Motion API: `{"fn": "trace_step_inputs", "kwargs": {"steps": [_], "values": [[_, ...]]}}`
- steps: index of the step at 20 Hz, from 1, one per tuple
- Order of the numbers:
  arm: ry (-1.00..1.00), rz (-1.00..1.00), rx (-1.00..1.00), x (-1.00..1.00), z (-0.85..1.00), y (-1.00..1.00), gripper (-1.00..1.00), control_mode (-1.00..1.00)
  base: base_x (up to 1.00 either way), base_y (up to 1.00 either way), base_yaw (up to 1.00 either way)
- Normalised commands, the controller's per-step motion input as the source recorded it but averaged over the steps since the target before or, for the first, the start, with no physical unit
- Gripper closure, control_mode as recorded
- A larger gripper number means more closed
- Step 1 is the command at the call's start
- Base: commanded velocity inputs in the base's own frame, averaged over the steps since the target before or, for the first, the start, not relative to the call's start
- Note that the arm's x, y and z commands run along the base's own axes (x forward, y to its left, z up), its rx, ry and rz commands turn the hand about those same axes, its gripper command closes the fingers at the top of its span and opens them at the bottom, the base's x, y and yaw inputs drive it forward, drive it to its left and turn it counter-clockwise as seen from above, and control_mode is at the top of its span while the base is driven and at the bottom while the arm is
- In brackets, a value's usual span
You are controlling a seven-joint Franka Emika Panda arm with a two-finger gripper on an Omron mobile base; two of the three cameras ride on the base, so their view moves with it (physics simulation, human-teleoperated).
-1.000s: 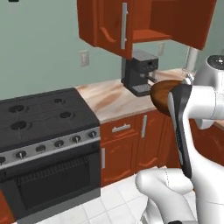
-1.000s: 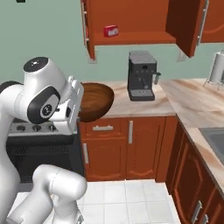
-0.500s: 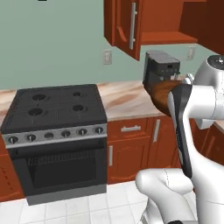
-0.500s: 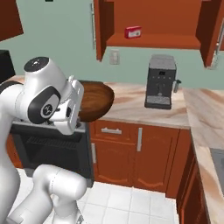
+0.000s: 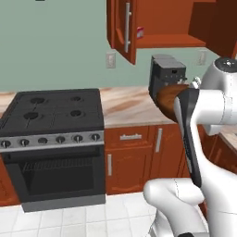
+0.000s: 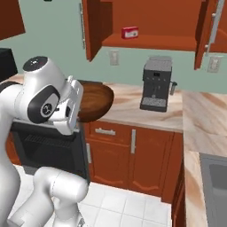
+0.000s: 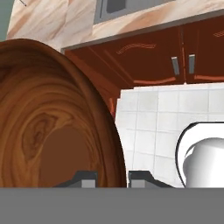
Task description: Pick the mug and place it in the sink. Pick the bowl and place it in the open cabinet and then close the cabinet.
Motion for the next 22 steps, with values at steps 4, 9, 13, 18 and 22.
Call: {"fn": "trace_step_inputs", "kwargs": {"steps": [4, 9, 13, 18, 22], "values": [[0.00, 0.00, 0.00, 0.00, 0.00, 0.00, 1.00, 1.00, 0.24, -0.59, -0.07], [0.00, 0.00, 0.00, 0.00, 0.00, 0.00, 1.00, 1.00, 0.66, -0.11, -0.05], [0.00, 0.00, 0.00, 0.00, 0.00, 0.00, 1.00, 1.00, 0.82, 0.00, -0.02], [0.00, 0.00, 0.00, 0.00, 0.00, 0.00, 1.00, 1.00, 0.41, -0.42, 0.00], [0.00, 0.00, 0.00, 0.00, 0.00, 0.00, 1.00, 1.00, 0.30, -0.65, 0.00]]}}
